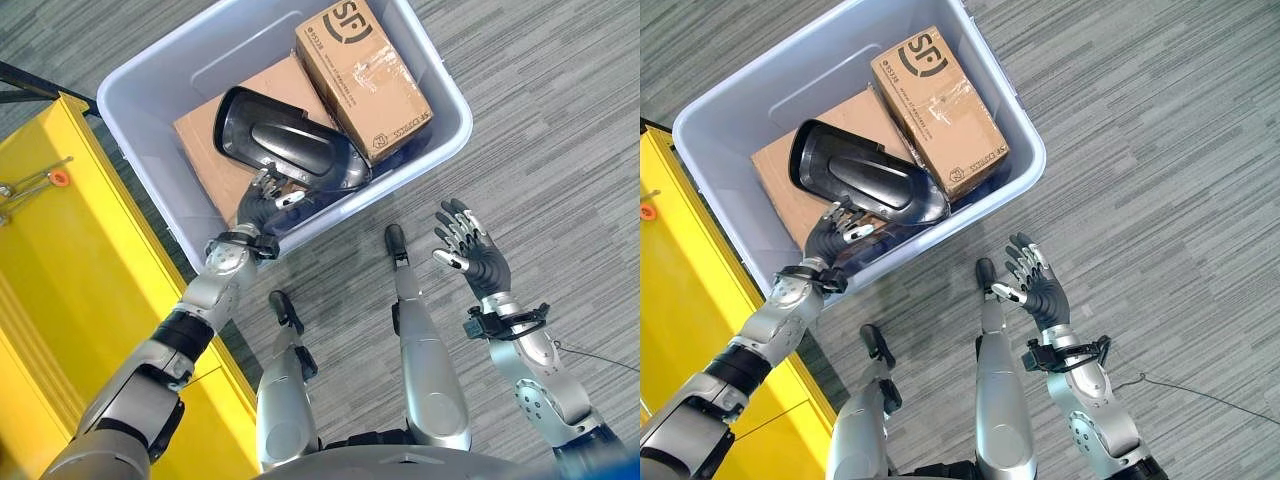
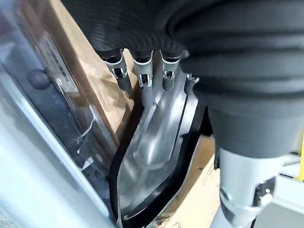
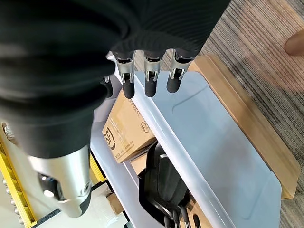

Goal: Move parts from the plastic box to the shelf.

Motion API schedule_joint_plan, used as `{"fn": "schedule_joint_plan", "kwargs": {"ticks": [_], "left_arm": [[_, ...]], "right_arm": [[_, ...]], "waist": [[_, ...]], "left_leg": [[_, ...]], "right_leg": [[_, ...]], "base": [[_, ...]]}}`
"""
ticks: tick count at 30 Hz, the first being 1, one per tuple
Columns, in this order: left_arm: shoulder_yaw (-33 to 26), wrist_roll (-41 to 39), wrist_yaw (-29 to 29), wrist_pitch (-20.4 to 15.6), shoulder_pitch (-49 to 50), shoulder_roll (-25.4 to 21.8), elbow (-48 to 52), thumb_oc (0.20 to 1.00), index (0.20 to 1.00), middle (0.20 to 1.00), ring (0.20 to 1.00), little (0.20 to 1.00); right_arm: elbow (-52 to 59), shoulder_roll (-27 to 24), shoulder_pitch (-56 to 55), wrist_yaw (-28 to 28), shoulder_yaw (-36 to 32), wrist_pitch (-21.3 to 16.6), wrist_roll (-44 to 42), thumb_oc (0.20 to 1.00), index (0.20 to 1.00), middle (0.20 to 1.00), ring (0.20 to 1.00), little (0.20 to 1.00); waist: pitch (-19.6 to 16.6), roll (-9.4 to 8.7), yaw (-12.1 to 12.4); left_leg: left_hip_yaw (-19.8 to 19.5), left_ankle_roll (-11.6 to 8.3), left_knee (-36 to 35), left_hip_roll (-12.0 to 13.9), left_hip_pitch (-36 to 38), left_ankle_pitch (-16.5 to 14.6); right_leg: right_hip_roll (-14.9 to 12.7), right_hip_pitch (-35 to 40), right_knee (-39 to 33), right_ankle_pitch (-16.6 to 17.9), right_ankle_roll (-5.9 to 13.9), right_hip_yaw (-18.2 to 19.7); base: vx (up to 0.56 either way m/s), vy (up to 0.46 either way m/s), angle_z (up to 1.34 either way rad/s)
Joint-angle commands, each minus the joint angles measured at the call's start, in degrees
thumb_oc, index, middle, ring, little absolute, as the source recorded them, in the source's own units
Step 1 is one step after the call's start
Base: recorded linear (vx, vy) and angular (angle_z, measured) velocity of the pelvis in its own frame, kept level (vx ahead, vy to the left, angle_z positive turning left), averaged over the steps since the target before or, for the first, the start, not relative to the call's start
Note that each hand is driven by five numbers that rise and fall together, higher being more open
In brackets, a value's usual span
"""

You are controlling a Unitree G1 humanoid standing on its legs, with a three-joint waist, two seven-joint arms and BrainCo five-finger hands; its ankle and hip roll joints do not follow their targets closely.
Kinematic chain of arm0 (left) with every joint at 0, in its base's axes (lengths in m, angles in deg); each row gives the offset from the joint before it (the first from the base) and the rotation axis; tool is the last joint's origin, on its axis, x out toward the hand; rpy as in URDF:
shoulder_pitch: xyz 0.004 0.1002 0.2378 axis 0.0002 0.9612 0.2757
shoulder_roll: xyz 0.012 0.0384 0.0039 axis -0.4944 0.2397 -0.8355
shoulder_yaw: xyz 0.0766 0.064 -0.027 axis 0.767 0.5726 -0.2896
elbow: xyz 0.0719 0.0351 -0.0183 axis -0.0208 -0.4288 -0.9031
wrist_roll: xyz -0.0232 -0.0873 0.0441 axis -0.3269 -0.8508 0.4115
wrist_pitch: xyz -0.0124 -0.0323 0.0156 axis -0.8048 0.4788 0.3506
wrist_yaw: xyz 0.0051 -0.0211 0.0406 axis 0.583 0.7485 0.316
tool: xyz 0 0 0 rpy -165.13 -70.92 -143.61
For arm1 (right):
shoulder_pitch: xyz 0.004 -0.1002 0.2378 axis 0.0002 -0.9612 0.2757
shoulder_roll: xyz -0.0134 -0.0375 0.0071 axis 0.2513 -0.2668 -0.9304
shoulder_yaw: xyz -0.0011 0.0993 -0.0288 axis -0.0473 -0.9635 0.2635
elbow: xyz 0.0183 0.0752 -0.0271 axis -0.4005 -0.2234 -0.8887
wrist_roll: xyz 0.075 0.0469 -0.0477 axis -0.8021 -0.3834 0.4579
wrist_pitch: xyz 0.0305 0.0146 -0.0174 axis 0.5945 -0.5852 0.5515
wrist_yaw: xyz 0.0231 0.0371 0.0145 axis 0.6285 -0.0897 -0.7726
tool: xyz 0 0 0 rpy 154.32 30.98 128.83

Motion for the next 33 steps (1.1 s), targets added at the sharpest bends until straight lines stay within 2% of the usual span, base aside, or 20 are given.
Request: {"fn": "schedule_joint_plan", "kwargs": {"ticks": [1, 5, 9, 14, 16, 17, 19, 21, 24, 26, 27, 29, 33], "left_arm": [[-5.56, -4.80, -0.22, -3.75, -0.98, -1.92, 3.24, 1.000, 1.000, 1.000, 1.000, 1.000], [-8.25, -6.69, -0.12, -4.71, 3.07, -1.99, 7.99, 1.000, 1.000, 1.000, 1.000, 1.000], [-11.51, -8.44, 3.45, -5.53, 11.45, -1.07, 18.53, 1.000, 1.000, 1.000, 1.000, 1.000], [-15.21, -1.67, 4.38, -7.89, 16.78, 0.73, 26.57, 1.000, 1.000, 1.000, 1.000, 1.000], [-17.00, 4.30, 3.81, -8.82, 17.99, 0.80, 29.78, 1.000, 1.000, 1.000, 1.000, 1.000], [-17.49, 7.23, 3.83, -9.30, 18.21, 0.81, 29.89, 1.000, 1.000, 1.000, 1.000, 1.000], [-19.07, 11.96, 2.85, -10.38, 19.30, 0.60, 31.62, 1.000, 1.000, 1.000, 1.000, 1.000], [-19.11, 10.94, 3.20, -11.04, 20.58, 2.37, 34.17, 1.000, 1.000, 1.000, 1.000, 1.000], [-19.38, 15.62, 1.94, -11.32, 21.19, 2.47, 37.48, 1.000, 1.000, 1.000, 1.000, 1.000], [-18.39, 14.14, 2.08, -11.70, 21.72, 3.91, 38.07, 1.000, 1.000, 1.000, 1.000, 1.000], [-18.41, 14.14, 2.08, -11.70, 21.71, 3.91, 38.07, 1.000, 1.000, 1.000, 1.000, 1.000], [-18.35, 17.98, 1.34, -11.45, 21.77, 2.72, 39.02, 1.000, 1.000, 1.000, 1.000, 1.000], [-18.28, 16.49, 2.15, -11.21, 22.95, 2.48, 39.07, 1.000, 1.000, 1.000, 1.000, 1.000]], "right_arm": [[4.02, -1.67, 0.81, 0.06, -1.62, -0.70, 0.75, 1.000, 1.000, 1.000, 1.000, 1.000], [4.41, -2.11, 1.26, -0.31, -1.97, -0.61, 0.93, 1.000, 1.000, 1.000, 1.000, 1.000], [5.58, -3.31, 1.49, 0.21, -3.96, -1.00, 3.59, 1.000, 1.000, 1.000, 1.000, 1.000], [6.50, -4.21, 4.24, 1.31, -4.79, -2.57, 5.46, 1.000, 1.000, 1.000, 1.000, 1.000], [7.99, -4.36, 6.65, 1.81, -4.69, -3.70, 5.51, 1.000, 1.000, 1.000, 1.000, 1.000], [8.46, -4.39, 8.43, 2.24, -4.04, -4.32, 4.94, 1.000, 1.000, 1.000, 1.000, 1.000], [9.48, -4.44, 11.31, 2.62, -3.52, -4.94, 4.78, 1.000, 1.000, 1.000, 1.000, 1.000], [10.25, -4.17, 13.94, 2.95, -2.40, -5.28, 4.57, 1.000, 1.000, 1.000, 1.000, 1.000], [8.98, -3.35, 18.72, 1.79, -0.55, -5.18, 4.19, 1.000, 1.000, 1.000, 1.000, 1.000], [8.08, -2.25, 23.03, 0.52, 0.55, -5.16, 4.68, 1.000, 1.000, 1.000, 1.000, 1.000], [8.05, -2.24, 23.07, 0.52, 0.57, -5.17, 4.69, 1.000, 1.000, 1.000, 1.000, 1.000], [5.92, -1.66, 27.71, -1.83, 0.42, -4.99, 7.60, 1.000, 1.000, 1.000, 1.000, 1.000], [2.43, -1.40, 32.97, -4.00, 0.97, -4.15, 10.03, 1.000, 1.000, 1.000, 1.000, 1.000]], "waist": [[-0.26, 1.17, -2.04], [-0.79, 1.07, -1.57], [-1.92, 0.82, -0.75], [-2.93, 0.15, 0.34], [-3.13, -0.36, 1.03], [-3.13, -0.91, 1.34], [-3.23, -1.42, 2.01], [-3.36, -1.90, 2.75], [-3.28, -2.59, 4.26], [-3.03, -3.20, 5.42], [-3.00, -3.19, 5.38], [-2.85, -3.72, 6.79], [-2.68, -4.49, 8.30]], "left_leg": [[-2.14, 0.54, 8.15, 1.21, -3.96, -2.82], [-2.43, 0.66, 8.41, 1.27, -3.57, -2.97], [-3.02, 0.96, 8.12, 0.95, -2.80, -2.96], [-3.96, 1.23, 8.12, 0.90, -2.02, -3.23], [-4.38, 1.35, 8.10, 0.93, -1.75, -3.36], [-4.21, 1.85, 7.95, 0.87, -2.38, -1.89], [-4.62, 1.97, 7.80, 0.81, -2.32, -1.86], [-5.11, 2.10, 7.42, 0.73, -2.26, -1.71], [-6.06, 2.31, 7.27, 0.66, -2.25, -1.67], [-7.00, 2.54, 7.53, 0.51, -2.51, -1.71], [-7.03, 2.54, 7.54, 0.51, -2.51, -1.71], [-8.11, 2.75, 7.80, 0.44, -3.06, -1.74], [-9.07, 2.98, 7.90, 0.35, -3.58, -1.65]], "right_leg": [[-4.12, 2.42, 8.84, -8.96, 2.93, -1.61], [-4.10, 3.15, 8.82, -9.16, 2.85, -1.76], [-4.29, 4.74, 8.36, -9.25, 2.85, -2.16], [-4.38, 6.60, 8.06, -9.77, 2.82, -2.96], [-4.46, 7.34, 7.99, -10.04, 2.79, -3.33], [-4.56, 6.86, 7.78, -8.82, 2.50, -3.37], [-4.82, 7.55, 7.33, -8.77, 2.52, -3.93], [-5.12, 8.25, 6.84, -8.72, 2.55, -4.64], [-5.43, 9.23, 6.59, -8.82, 2.49, -5.46], [-5.71, 10.10, 6.37, -8.86, 2.52, -6.32], [-5.71, 10.14, 6.36, -8.87, 2.52, -6.36], [-5.96, 10.85, 6.32, -9.03, 2.62, -7.62], [-6.10, 11.55, 6.19, -9.09, 2.60, -8.63]], "base": [[0.00, 0.000, -0.04], [0.00, 0.000, 0.00], [0.01, 0.023, 0.09], [0.02, 0.011, 0.09], [-0.04, 0.000, 0.12], [-0.09, -0.012, 0.08], [-0.05, -0.003, 0.09], [-0.01, 0.002, 0.16], [-0.01, -0.016, 0.20], [-0.02, -0.006, 0.26], [-0.02, -0.026, 0.27], [-0.02, -0.016, 0.27], [-0.01, -0.006, 0.23]]}}
